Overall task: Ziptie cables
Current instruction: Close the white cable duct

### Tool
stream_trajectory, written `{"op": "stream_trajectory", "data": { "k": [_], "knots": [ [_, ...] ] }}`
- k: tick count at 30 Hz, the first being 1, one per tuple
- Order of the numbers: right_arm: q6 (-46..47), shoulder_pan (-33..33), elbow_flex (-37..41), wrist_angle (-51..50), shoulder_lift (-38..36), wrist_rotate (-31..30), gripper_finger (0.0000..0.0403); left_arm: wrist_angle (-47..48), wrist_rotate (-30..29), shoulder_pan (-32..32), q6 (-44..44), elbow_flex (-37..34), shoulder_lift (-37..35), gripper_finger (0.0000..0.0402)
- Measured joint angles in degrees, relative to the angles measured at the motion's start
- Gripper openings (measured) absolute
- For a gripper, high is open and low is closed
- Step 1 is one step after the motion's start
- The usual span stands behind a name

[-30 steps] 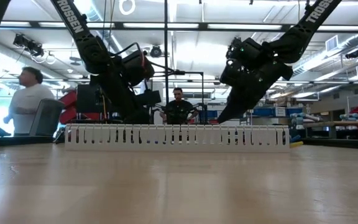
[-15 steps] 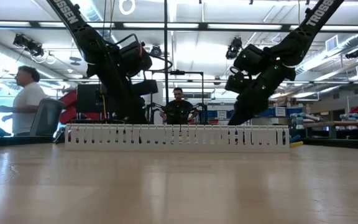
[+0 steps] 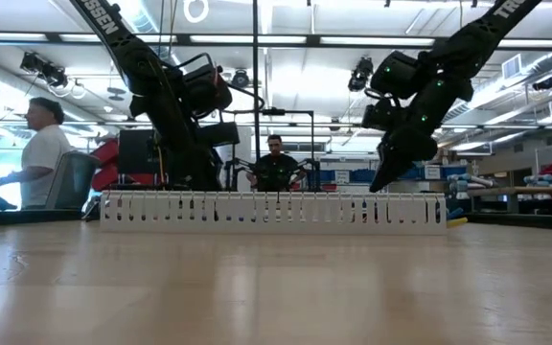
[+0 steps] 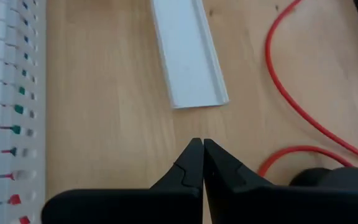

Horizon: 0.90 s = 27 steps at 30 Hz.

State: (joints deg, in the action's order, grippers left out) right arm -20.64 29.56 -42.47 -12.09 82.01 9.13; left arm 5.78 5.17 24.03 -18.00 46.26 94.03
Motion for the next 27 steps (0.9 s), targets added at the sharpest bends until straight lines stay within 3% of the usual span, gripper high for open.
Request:
{"op": "stream_trajectory", "data": {
  "k": [7, 13, 18, 22, 27],
  "knots": [
    [-0.82, -2.94, 8.67, 8.22, -3.75, -7.04, 0.0000, 1.35, 1.79, -0.02, -1.38, 0.02, -0.24, 0.0001],
    [-0.48, -5.29, 16.46, 25.12, -2.47, -6.36, 0.0000, 3.09, 2.38, 0.30, -1.64, 0.02, -0.45, 0.0001],
    [-5.56, -7.93, 17.26, 33.83, -1.38, -8.97, 0.0005, 3.87, 3.81, 0.79, -1.46, 0.39, -0.47, 0.0001],
    [-10.16, -9.65, 17.21, 35.19, 0.00, -13.56, 0.0020, 6.59, 5.63, 1.34, -1.80, 2.31, -0.47, 0.0001],
    [-12.72, -10.35, 17.23, 37.73, 4.86, -13.93, 0.0047, 8.93, 5.66, 2.28, -3.57, 4.57, -0.54, 0.0000]
  ]
}}
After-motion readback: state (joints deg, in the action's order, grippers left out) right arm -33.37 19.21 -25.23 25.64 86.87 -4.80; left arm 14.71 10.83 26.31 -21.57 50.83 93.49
